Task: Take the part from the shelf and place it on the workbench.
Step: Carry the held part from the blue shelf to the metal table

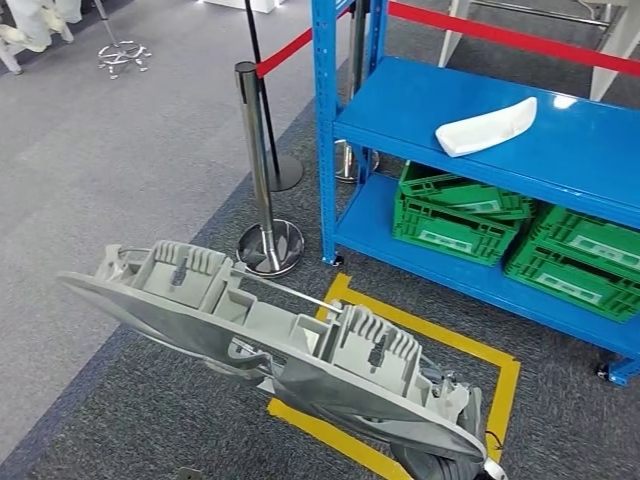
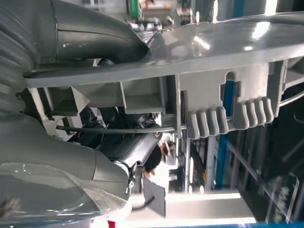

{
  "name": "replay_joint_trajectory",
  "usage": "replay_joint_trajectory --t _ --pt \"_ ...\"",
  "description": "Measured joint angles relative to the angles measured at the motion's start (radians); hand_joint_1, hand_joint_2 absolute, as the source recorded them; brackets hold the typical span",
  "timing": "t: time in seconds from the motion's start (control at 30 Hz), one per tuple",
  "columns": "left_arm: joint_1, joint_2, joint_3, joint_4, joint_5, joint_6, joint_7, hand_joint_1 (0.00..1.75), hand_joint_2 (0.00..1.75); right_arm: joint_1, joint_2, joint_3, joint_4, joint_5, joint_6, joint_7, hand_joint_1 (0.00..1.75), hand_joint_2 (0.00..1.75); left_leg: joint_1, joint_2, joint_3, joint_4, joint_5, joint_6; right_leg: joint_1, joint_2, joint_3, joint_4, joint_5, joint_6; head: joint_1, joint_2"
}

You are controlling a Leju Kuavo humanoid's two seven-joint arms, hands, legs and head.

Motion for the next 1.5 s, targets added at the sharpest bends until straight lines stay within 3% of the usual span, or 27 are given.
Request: replay_joint_trajectory --t 0.03,0.07,0.1,0.17,0.23,0.3,0.33,0.4,0.47,0.53,0.57,0.6,0.67,0.73,0.83,0.9,0.97,1.03,1.07,1.13,1.2,1.23,1.27,1.33,1.4,1.47,1.5 --pt "0.001 0.000 0.000 0.000 0.000 0.000 0.000 0.00 1.75 0.001 0.000 -0.001 0.000 0.000 0.000 0.000 1.75 1.75 0.005 0.002 -0.009 0.027 -0.003 -0.004 0.000 -0.015 -0.001 0.000 0.000 0.000 0.000 0.000" --pt "0.003 0.000 -0.001 0.000 0.000 0.000 0.000 0.00 1.75 0.001 0.000 -0.002 0.000 0.000 0.000 0.000 1.75 1.75 0.009 0.005 0.002 0.013 0.014 -0.008 -0.001 -0.028 -0.001 0.000 0.000 0.001 0.000 0.000" --pt "0.004 0.000 -0.001 0.000 0.000 0.000 0.000 0.00 1.75 0.001 -0.001 -0.003 0.000 0.000 0.000 0.000 1.75 1.75 0.012 0.014 0.032 -0.039 0.046 -0.010 -0.001 -0.041 0.000 0.001 -0.001 0.003 0.000 0.000" --pt "0.003 0.000 -0.001 0.000 0.002 0.001 0.000 0.00 1.75 0.002 -0.001 -0.005 0.000 -0.002 0.001 0.000 1.75 1.75 0.011 0.062 0.108 -0.182 0.105 -0.010 0.001 -0.062 0.004 0.003 -0.004 0.011 -0.002 0.000" --pt "0.001 -0.001 -0.001 0.000 0.006 0.006 0.000 0.00 1.75 0.004 -0.001 -0.008 -0.001 -0.005 0.003 0.000 1.75 1.75 0.004 0.095 0.140 -0.257 0.122 0.003 0.007 -0.082 0.004 0.005 -0.006 0.025 -0.002 0.000" --pt "0.004 -0.002 0.000 0.000 0.011 0.012 0.000 0.00 1.75 0.005 -0.002 -0.012 -0.003 -0.009 0.008 0.000 1.75 1.75 -0.001 0.080 0.133 -0.261 0.122 0.022 0.007 -0.103 0.005 0.003 -0.005 0.038 0.000 0.000" --pt "0.007 -0.004 0.000 0.000 0.013 0.015 -0.001 0.00 1.75 0.004 -0.003 -0.015 -0.003 -0.011 0.013 0.000 1.75 1.75 -0.001 0.069 0.131 -0.264 0.124 0.031 0.004 -0.097 0.005 0.005 -0.010 0.044 0.001 0.000" --pt "0.011 -0.006 0.002 0.000 0.017 0.021 -0.004 0.00 1.75 0.005 -0.004 -0.022 -0.005 -0.017 0.024 0.000 1.75 1.75 0.000 0.047 0.130 -0.270 0.132 0.048 -0.001 -0.044 -0.017 0.055 -0.050 0.051 0.006 0.000" --pt "0.010 -0.011 0.003 0.000 0.020 0.025 -0.006 0.00 1.75 0.008 -0.006 -0.030 -0.005 -0.020 0.036 0.000 1.75 1.75 -0.002 0.022 0.124 -0.271 0.138 0.060 -0.001 0.016 -0.078 0.184 -0.117 0.049 0.012 0.000" --pt "0.011 -0.016 0.004 0.000 0.021 0.029 -0.010 0.00 1.75 0.010 -0.008 -0.036 -0.003 -0.020 0.046 0.000 1.75 1.75 -0.009 -0.007 0.121 -0.270 0.140 0.065 0.001 0.031 -0.130 0.286 -0.145 0.046 0.014 0.000" --pt "0.012 -0.018 0.005 0.000 0.022 0.031 -0.013 0.00 1.75 0.009 -0.009 -0.038 -0.002 -0.020 0.050 0.000 1.75 1.75 -0.011 -0.023 0.120 -0.269 0.141 0.066 0.001 0.034 -0.132 0.284 -0.128 0.043 0.014 0.000" --pt "0.014 -0.020 0.006 0.000 0.023 0.032 -0.015 0.00 1.75 0.009 -0.010 -0.039 -0.001 -0.020 0.053 0.001 1.75 1.75 -0.013 -0.037 0.121 -0.268 0.141 0.066 0.001 0.038 -0.114 0.242 -0.095 0.040 0.014 0.000" --pt "0.014 -0.024 0.008 0.000 0.026 0.035 -0.018 0.00 1.75 0.007 -0.011 -0.040 0.000 -0.020 0.058 0.001 1.75 1.75 -0.015 -0.065 0.118 -0.261 0.140 0.063 0.000 0.073 -0.054 0.109 -0.029 0.032 0.014 0.000" --pt "0.014 -0.027 0.010 0.000 0.028 0.034 -0.020 0.00 1.75 0.006 -0.011 -0.040 0.000 -0.020 0.060 0.000 1.75 1.75 -0.014 -0.088 0.108 -0.253 0.140 0.056 0.000 0.105 -0.015 0.031 -0.012 0.028 0.013 0.000" --pt "0.019 -0.028 0.019 0.001 0.033 0.032 -0.026 0.00 1.75 0.003 -0.012 -0.042 0.001 -0.019 0.062 0.000 1.75 1.75 -0.008 -0.112 0.095 -0.250 0.147 0.036 0.001 0.086 -0.007 0.018 -0.010 0.019 0.013 0.000" --pt "0.021 -0.027 0.025 0.001 0.037 0.031 -0.031 0.00 1.75 0.000 -0.012 -0.042 0.001 -0.019 0.061 0.000 1.75 1.75 -0.011 -0.076 0.079 -0.214 0.121 0.025 -0.002 0.059 -0.003 0.011 -0.004 0.011 0.007 0.000" --pt "0.020 -0.026 0.028 0.000 0.041 0.029 -0.035 0.00 1.75 -0.002 -0.012 -0.042 0.001 -0.017 0.060 0.000 1.75 1.75 -0.009 -0.020 0.033 -0.107 0.060 0.013 -0.002 0.029 -0.001 0.010 -0.004 0.007 0.000 0.000" --pt "0.022 -0.024 0.033 0.000 0.047 0.024 -0.039 0.00 1.75 -0.006 -0.012 -0.040 0.005 -0.013 0.058 0.000 1.75 1.75 -0.003 -0.001 -0.013 -0.001 0.018 0.005 0.000 -0.001 -0.001 0.011 -0.005 0.006 0.000 0.000" --pt "0.023 -0.023 0.036 0.000 0.050 0.022 -0.042 0.00 1.75 -0.010 -0.012 -0.037 0.008 -0.010 0.057 0.001 1.75 1.75 0.000 0.002 -0.015 0.012 0.020 0.002 0.000 -0.016 -0.001 0.012 -0.005 0.006 0.000 0.000" --pt "0.027 -0.019 0.046 0.000 0.058 0.016 -0.047 0.00 1.75 -0.020 -0.012 -0.029 0.014 -0.006 0.056 0.001 1.75 1.75 0.004 0.016 0.034 -0.072 0.072 0.001 0.000 -0.042 -0.001 0.014 -0.006 0.007 -0.001 0.000" --pt "0.028 -0.015 0.053 0.000 0.064 0.013 -0.051 0.00 1.75 -0.033 -0.011 -0.020 0.018 -0.004 0.056 0.002 1.75 1.75 0.000 0.055 0.101 -0.200 0.117 0.007 0.004 -0.062 -0.001 0.016 -0.008 0.011 0.000 0.000" --pt "0.027 -0.014 0.056 0.000 0.067 0.012 -0.053 0.00 1.75 -0.041 -0.011 -0.015 0.021 -0.003 0.056 0.003 1.75 1.75 -0.003 0.067 0.118 -0.237 0.128 0.013 0.006 -0.071 -0.001 0.017 -0.008 0.015 0.001 0.000" --pt "0.027 -0.013 0.060 0.000 0.070 0.012 -0.054 0.00 1.75 -0.048 -0.011 -0.011 0.024 -0.003 0.055 0.005 1.75 1.75 -0.007 0.071 0.121 -0.250 0.129 0.019 0.009 -0.079 -0.001 0.017 -0.007 0.020 0.001 0.000" --pt "0.030 -0.012 0.069 0.000 0.078 0.012 -0.056 0.00 1.75 -0.062 -0.011 -0.002 0.031 -0.003 0.056 0.008 1.75 1.75 -0.009 0.051 0.113 -0.254 0.138 0.033 0.008 -0.091 -0.001 0.015 -0.006 0.031 0.002 0.000" --pt "0.031 -0.013 0.077 0.000 0.082 0.014 -0.060 0.00 1.75 -0.074 -0.011 0.004 0.040 -0.003 0.057 0.012 1.75 1.75 -0.006 0.033 0.105 -0.262 0.150 0.050 0.005 -0.056 -0.013 0.039 -0.036 0.041 0.004 0.000" --pt "0.028 -0.014 0.082 0.000 0.085 0.017 -0.062 0.00 1.75 -0.082 -0.011 0.010 0.048 -0.004 0.058 0.013 1.75 1.75 -0.006 0.014 0.094 -0.265 0.162 0.064 0.004 0.003 -0.052 0.136 -0.109 0.043 0.007 0.000" --pt "0.026 -0.014 0.085 0.000 0.085 0.019 -0.063 0.00 1.75 -0.084 -0.011 0.012 0.053 -0.004 0.059 0.013 1.75 1.75 -0.008 0.002 0.085 -0.265 0.168 0.068 0.004 0.020 -0.077 0.204 -0.148 0.041 0.008 0.000"
